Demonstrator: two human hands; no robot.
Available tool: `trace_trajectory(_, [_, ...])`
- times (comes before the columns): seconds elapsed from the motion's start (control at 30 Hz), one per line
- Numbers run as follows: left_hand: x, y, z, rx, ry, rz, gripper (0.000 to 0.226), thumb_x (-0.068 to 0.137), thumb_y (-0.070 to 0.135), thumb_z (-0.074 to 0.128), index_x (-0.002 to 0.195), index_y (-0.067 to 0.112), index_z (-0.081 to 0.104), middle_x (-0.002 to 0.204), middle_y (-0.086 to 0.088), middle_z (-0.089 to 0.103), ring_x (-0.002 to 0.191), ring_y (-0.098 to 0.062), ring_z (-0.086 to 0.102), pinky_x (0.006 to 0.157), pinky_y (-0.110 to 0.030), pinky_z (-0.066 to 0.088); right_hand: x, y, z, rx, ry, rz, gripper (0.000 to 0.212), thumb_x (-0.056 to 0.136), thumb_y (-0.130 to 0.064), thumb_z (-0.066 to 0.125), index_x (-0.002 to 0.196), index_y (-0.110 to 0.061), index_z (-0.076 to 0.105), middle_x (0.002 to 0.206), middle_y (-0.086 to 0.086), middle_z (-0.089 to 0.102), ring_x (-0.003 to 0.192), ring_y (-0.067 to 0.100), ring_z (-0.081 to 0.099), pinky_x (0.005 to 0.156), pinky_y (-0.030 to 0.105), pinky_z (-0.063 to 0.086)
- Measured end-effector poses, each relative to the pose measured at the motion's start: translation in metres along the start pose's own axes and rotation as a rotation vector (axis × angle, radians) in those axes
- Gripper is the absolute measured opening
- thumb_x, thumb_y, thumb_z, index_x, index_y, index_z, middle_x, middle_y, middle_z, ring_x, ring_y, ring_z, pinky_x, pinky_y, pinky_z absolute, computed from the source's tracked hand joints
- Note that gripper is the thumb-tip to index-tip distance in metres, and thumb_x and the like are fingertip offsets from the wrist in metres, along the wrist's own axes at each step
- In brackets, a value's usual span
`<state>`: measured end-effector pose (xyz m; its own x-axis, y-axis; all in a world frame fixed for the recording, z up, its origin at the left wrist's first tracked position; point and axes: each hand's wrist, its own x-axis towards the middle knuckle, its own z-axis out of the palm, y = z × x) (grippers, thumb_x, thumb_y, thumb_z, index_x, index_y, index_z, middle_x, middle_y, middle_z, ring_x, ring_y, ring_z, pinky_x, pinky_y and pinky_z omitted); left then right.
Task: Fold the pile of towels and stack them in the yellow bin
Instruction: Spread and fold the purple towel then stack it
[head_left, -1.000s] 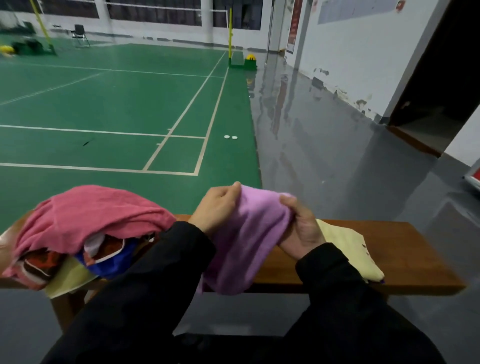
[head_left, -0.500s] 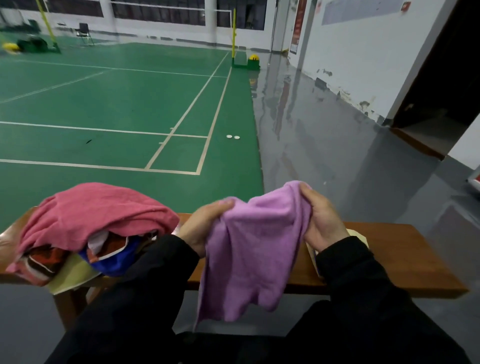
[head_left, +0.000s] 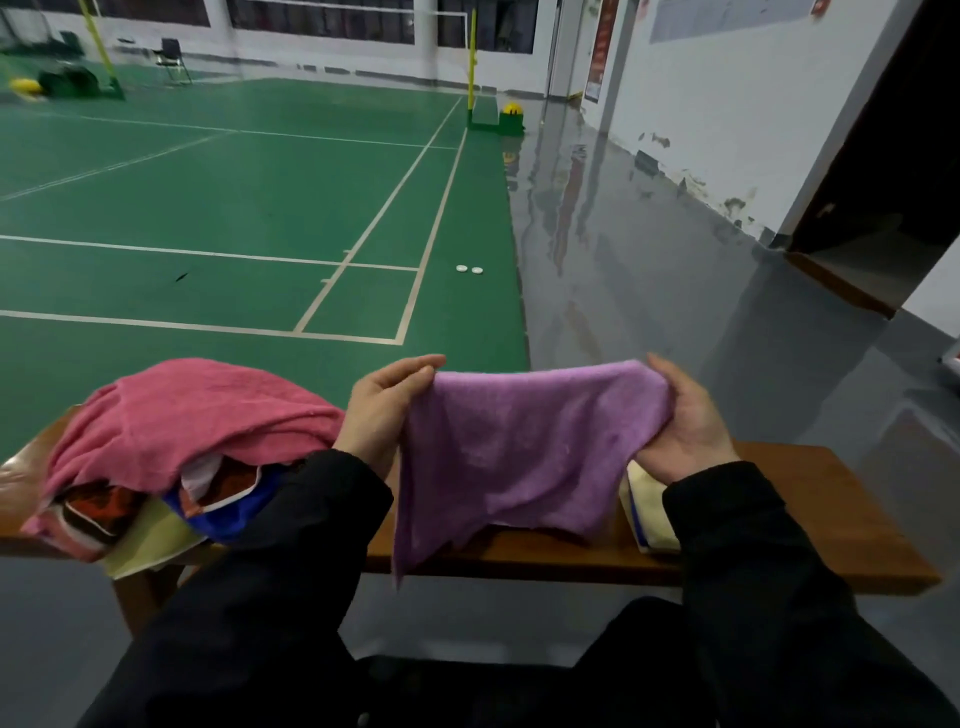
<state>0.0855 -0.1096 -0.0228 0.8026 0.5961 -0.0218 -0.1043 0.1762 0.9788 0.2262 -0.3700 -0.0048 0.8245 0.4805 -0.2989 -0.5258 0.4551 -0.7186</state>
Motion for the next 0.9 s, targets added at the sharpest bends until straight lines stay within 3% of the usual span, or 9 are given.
trace_trajectory(0.07, [0.009,0.005,-0.005,0.191,0.142,0.114,0.024,0.093,0.001,0.062,0.113,0.010,0.074,0.110,-0.007,0.074,0.098,-0.013,0.066,0.095,-0.026,0.053,-0.002,-0.012,0.010,-0.041,-0.007,-0.153,0.019,0.095,-0.035,0.068,0.095,-0.017,0.068,0.092,0.003,0.070,0.088,0.019,0.070,0.079,0.033,0.059])
trace_trajectory(0.13, [0.019,0.013,-0.013,0.233,0.253,0.142,0.028,0.092,0.000,0.060,0.114,0.011,0.072,0.109,-0.007,0.072,0.097,-0.016,0.066,0.100,-0.033,0.054,-0.007,-0.025,0.023,-0.086,0.012,-0.301,0.018,0.096,-0.036,0.068,0.093,-0.018,0.066,0.087,0.000,0.072,0.086,0.015,0.072,0.077,0.031,0.059])
trace_trajectory(0.2, [0.022,0.022,-0.018,0.183,0.287,0.149,0.024,0.092,0.006,0.059,0.106,0.019,0.074,0.100,-0.001,0.070,0.089,-0.015,0.064,0.086,-0.032,0.058,-0.009,-0.034,0.032,-0.154,0.044,-0.436,0.018,0.099,-0.034,0.066,0.097,-0.016,0.067,0.086,-0.003,0.073,0.084,0.009,0.072,0.076,0.027,0.058])
trace_trajectory(0.27, [0.022,0.031,-0.018,0.116,0.268,0.177,0.021,0.095,0.008,0.059,0.098,0.020,0.075,0.093,0.003,0.069,0.081,-0.009,0.058,0.068,-0.020,0.051,-0.009,-0.041,0.034,-0.242,0.063,-0.493,0.020,0.100,-0.032,0.065,0.100,-0.013,0.070,0.090,-0.003,0.074,0.087,0.009,0.071,0.078,0.025,0.057])
trace_trajectory(0.43, [0.020,0.047,-0.015,-0.156,0.159,0.147,0.017,0.092,0.001,0.065,0.100,0.011,0.075,0.089,-0.002,0.073,0.075,-0.010,0.063,0.064,-0.020,0.050,-0.008,-0.056,0.033,-0.312,0.084,-0.533,0.019,0.099,-0.031,0.066,0.083,-0.022,0.064,0.073,-0.007,0.057,0.069,0.008,0.059,0.070,0.028,0.051])
trace_trajectory(0.6, [0.019,0.045,-0.015,-0.353,0.058,-0.003,0.031,0.094,-0.008,0.056,0.111,0.012,0.073,0.109,-0.005,0.072,0.088,-0.013,0.067,0.073,-0.022,0.056,-0.003,-0.060,0.033,-0.365,0.115,-0.619,0.020,0.101,-0.027,0.064,0.083,-0.018,0.067,0.072,-0.007,0.061,0.070,0.009,0.061,0.069,0.028,0.051])
trace_trajectory(0.77, [0.019,0.043,-0.019,-0.467,0.027,0.042,0.023,0.092,0.002,0.067,0.112,0.011,0.073,0.100,-0.006,0.074,0.084,-0.014,0.067,0.069,-0.024,0.055,0.002,-0.061,0.030,-0.486,0.169,-0.698,0.026,0.097,-0.034,0.069,0.074,-0.021,0.068,0.067,-0.011,0.052,0.066,0.007,0.051,0.065,0.027,0.045])
trace_trajectory(0.9, [0.018,0.046,-0.011,-0.430,0.125,0.068,0.023,0.093,0.002,0.066,0.114,0.009,0.071,0.105,-0.006,0.073,0.092,-0.015,0.068,0.075,-0.023,0.057,0.003,-0.063,0.032,-0.567,0.217,-0.779,0.023,0.093,-0.034,0.073,0.074,-0.021,0.071,0.065,-0.016,0.056,0.067,0.004,0.053,0.068,0.025,0.048])
